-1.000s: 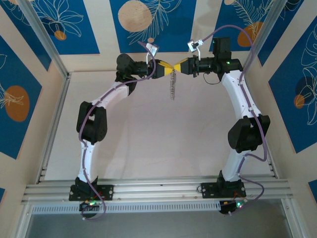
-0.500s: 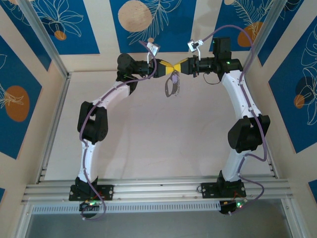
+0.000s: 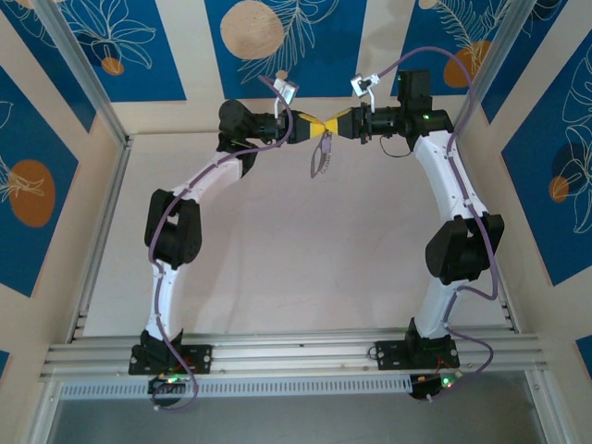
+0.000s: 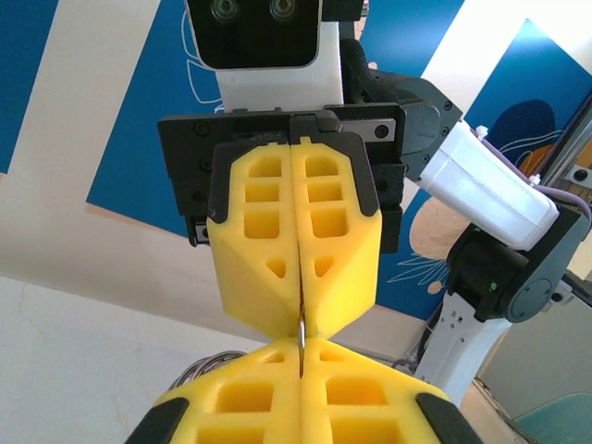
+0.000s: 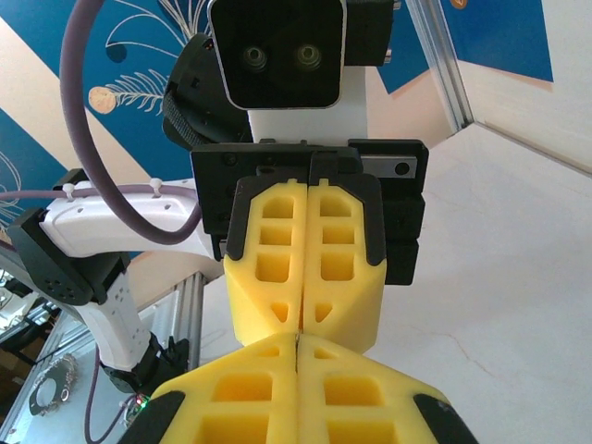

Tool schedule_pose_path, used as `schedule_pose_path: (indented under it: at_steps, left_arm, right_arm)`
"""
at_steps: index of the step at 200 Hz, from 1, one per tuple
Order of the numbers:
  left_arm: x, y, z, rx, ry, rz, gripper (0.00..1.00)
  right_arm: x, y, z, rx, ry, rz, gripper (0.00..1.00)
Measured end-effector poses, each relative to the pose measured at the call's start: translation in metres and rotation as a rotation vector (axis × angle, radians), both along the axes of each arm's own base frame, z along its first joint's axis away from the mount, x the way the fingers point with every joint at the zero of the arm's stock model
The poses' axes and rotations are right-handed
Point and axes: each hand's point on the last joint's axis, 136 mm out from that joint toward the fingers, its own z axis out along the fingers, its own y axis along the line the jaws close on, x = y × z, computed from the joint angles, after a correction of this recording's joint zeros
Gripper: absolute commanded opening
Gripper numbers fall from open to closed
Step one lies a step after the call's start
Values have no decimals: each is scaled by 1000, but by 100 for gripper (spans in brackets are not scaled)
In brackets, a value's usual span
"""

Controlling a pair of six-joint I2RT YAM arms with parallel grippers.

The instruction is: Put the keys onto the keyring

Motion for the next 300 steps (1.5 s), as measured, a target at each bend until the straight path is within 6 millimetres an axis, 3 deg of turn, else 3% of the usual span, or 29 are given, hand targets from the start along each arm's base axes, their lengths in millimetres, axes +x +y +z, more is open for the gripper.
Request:
schedule_pose_path:
  at_steps: [25,67,108,150,171,226,272,300]
  left_arm:
    - [3,0,-2,-15,-1,24,0]
    - [11,-1,-9,-30,14,72,0]
    - [14,-2,-15,-30,30,91,0]
    - [17,-2,-16,-41,40,113,0]
    - [18,-1,-13,-50,48,132,0]
    - [11,5,10,-91,39,193,0]
    - [2,5,27,-115,10,202,0]
    - [0,2,26,-112,15,196,0]
  right_arm:
    - [2,0,1,0,1,-10,0]
    - [9,1,-6,24,34,-18,29]
    - [9,-5,-1,61,31,-59,41]
    - [6,-39,6,124,8,-227,42]
    - [3,-49,-1,151,1,-310,44]
    - [-11,-31,-43,175,52,-315,47]
    - [-22,-9,-39,182,15,-258,48]
    - [-21,-7,-37,183,5,-254,48]
